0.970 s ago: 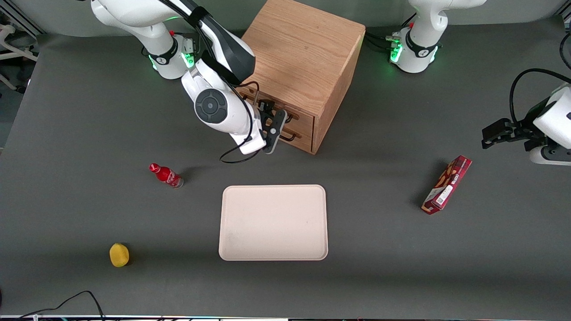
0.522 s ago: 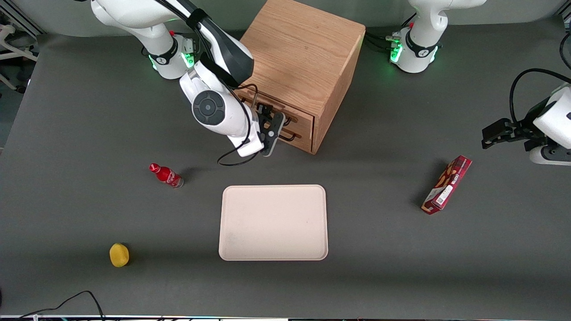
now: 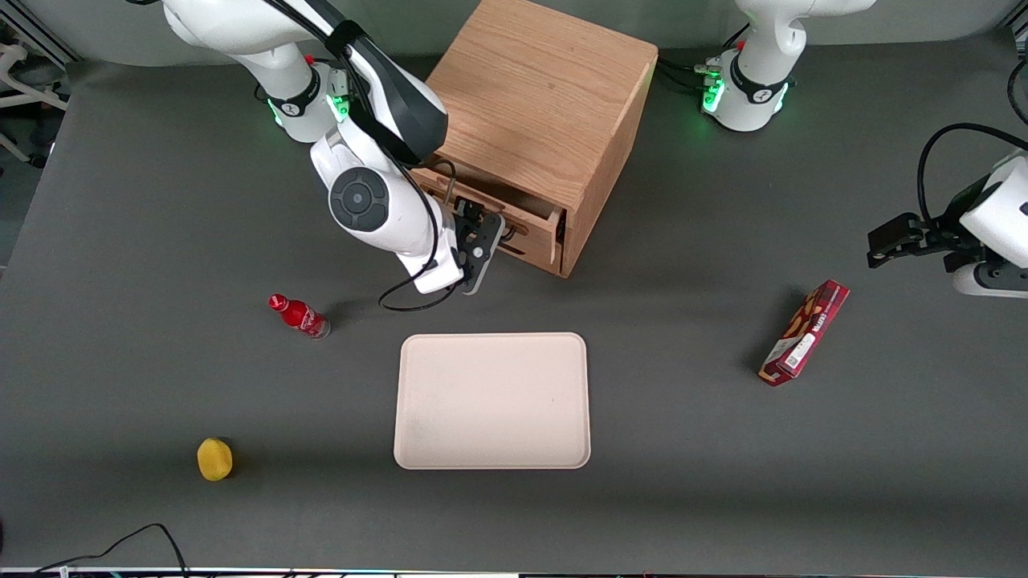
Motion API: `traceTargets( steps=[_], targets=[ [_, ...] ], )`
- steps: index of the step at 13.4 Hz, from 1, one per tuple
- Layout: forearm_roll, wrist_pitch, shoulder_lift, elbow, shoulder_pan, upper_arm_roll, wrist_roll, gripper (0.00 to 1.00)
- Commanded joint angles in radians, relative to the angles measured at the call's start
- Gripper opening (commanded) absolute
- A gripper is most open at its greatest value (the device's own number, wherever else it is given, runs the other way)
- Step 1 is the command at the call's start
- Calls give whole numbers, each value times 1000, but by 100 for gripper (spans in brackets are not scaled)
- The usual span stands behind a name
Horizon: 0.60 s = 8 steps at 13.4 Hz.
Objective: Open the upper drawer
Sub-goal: 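Pull the upper drawer outward by its handle with the right gripper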
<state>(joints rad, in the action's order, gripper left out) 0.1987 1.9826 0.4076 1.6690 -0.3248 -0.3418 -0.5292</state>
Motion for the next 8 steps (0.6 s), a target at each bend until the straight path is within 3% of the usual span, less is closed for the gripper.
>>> traceTargets(
  steps=[1, 8],
  targets=[
    [-30, -5, 28, -40, -2, 1, -6, 100],
    [-53, -5, 59, -86, 19, 1, -28, 100]
  ],
)
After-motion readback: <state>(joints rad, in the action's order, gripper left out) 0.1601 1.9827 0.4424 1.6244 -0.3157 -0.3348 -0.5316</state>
